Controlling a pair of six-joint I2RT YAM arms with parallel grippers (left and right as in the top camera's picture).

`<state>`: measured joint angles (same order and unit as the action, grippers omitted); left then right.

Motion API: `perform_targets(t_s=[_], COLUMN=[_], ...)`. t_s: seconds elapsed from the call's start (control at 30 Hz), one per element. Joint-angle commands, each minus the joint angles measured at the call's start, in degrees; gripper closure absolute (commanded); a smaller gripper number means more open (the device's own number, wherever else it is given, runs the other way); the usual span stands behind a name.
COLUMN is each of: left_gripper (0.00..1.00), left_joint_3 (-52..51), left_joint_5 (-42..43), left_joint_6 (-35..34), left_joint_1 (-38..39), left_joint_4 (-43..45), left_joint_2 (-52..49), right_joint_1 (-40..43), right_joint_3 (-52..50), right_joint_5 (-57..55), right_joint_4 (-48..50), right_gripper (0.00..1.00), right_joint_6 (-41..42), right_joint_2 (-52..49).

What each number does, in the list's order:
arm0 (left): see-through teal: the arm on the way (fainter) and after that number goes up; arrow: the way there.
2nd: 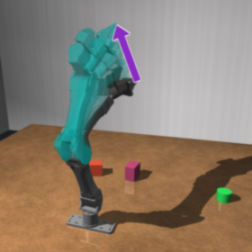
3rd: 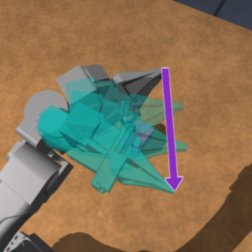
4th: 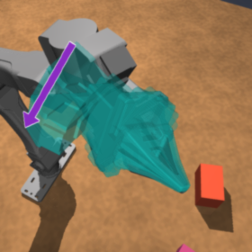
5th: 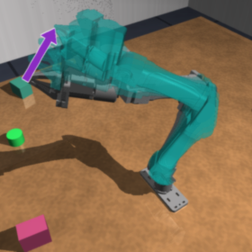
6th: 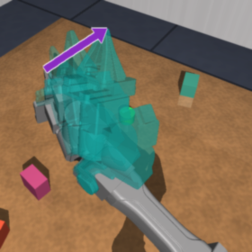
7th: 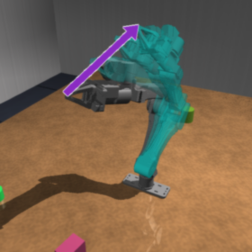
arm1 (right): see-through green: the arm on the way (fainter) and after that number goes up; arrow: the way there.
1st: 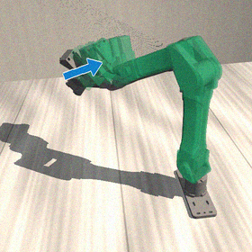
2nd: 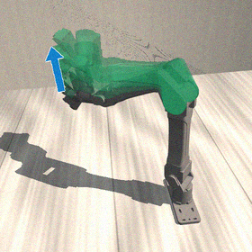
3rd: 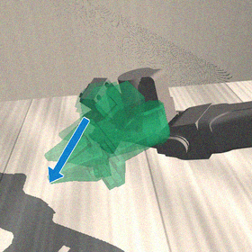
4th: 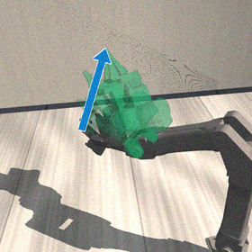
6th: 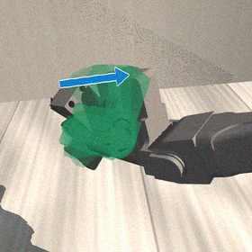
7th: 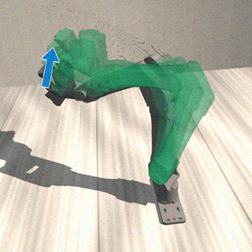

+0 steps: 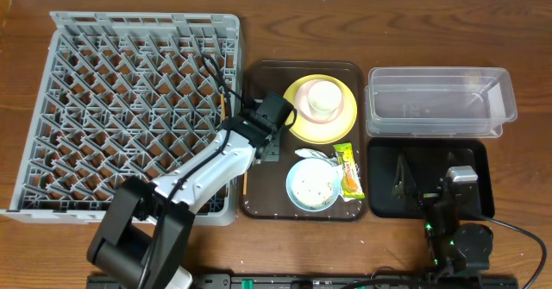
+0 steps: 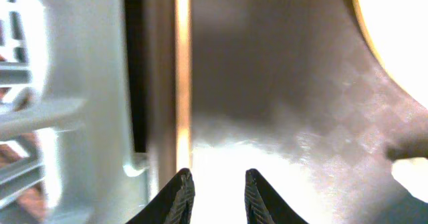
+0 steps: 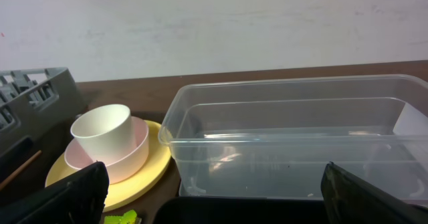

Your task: Sort waste into correct bins and load items into the dishwasher

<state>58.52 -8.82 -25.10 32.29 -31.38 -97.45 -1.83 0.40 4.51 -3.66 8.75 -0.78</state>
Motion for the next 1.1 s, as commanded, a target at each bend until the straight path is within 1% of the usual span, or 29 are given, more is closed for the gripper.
perform_targets(t_s=[0.0,0.33,0.47,0.6,0.73,0.77,0.83,0.87,0.97,1.07], left_gripper=[0.73,0.72,0.72,0.72,0.73,0.73,0.79,0.80,0.80,0.81], left_joint_3=[-0.66,-2.43,-2.43,-2.43,-2.43,-2.43,-2.43,-2.43,-1.99,-1.31], left_joint_5=[-3.74,-3.89,-3.65,-0.13,-0.24,-0.24,-0.79,-1.42,-4.28,-4.52], left_joint_6=[0.13,-0.79,-1.46,-1.62,-1.81,-1.81,-1.84,-1.84,-2.71,-2.71], left_joint_1=[-0.26,-0.31,-0.37,-0.37,-0.37,-0.35,-0.35,-0.35,-0.35,-0.35], left_joint_4=[-0.50,2.60,2.58,2.36,2.12,2.12,2.10,2.10,1.44,0.81], left_joint_2=[-1.09,-6.93,-7.63,-7.67,-7.67,-7.67,-7.67,-7.65,-6.51,-3.78], right_joint_1=[0.31,0.31,0.31,0.31,0.31,0.31,0.31,0.31,0.31,0.31], right_joint_3=[-0.07,-0.07,-0.04,-0.07,-0.07,-0.07,-0.07,-0.07,-0.04,-0.07], right_joint_5=[0.24,0.24,0.24,0.24,0.24,0.24,0.24,0.24,0.24,0.24], right_joint_4=[-0.24,-0.24,-0.24,-0.24,-0.24,-0.24,-0.24,-0.24,-0.24,-0.24], right_gripper=[0.01,0.01,0.01,0.01,0.01,0.01,0.01,0.01,0.01,0.01], right_joint_6=[0.61,0.63,0.63,0.63,0.63,0.61,0.63,0.61,0.63,0.61], right_joint_2=[-0.04,-0.04,-0.04,-0.04,-0.04,-0.04,-0.04,-0.04,-0.04,-0.04])
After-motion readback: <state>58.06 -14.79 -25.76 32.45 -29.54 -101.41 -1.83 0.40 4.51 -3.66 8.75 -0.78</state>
